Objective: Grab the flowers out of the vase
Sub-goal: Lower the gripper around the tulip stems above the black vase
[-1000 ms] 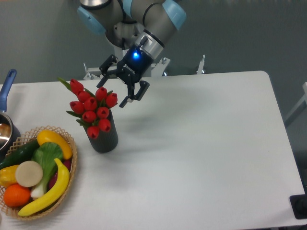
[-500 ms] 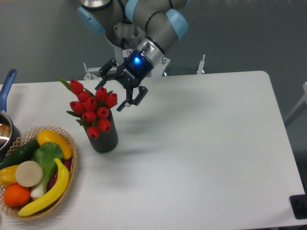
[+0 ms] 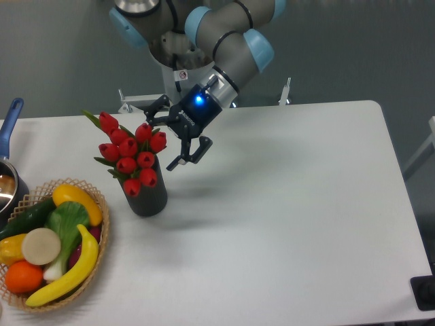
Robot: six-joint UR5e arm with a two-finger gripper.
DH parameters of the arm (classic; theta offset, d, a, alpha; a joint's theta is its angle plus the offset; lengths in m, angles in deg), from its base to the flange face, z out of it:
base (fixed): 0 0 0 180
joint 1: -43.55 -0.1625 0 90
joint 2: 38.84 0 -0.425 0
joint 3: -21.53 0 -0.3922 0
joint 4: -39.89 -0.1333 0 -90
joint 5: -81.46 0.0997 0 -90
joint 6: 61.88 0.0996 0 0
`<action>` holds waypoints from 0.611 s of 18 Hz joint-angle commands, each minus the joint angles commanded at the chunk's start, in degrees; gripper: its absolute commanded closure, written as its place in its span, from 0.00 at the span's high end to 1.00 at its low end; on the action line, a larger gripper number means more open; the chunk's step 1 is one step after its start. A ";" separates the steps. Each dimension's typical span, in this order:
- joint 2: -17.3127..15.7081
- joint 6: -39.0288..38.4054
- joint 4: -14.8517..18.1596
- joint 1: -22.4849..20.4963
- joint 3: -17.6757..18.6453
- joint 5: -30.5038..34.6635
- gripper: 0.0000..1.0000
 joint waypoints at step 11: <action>1.76 0.00 -0.70 2.55 -0.79 -0.18 0.97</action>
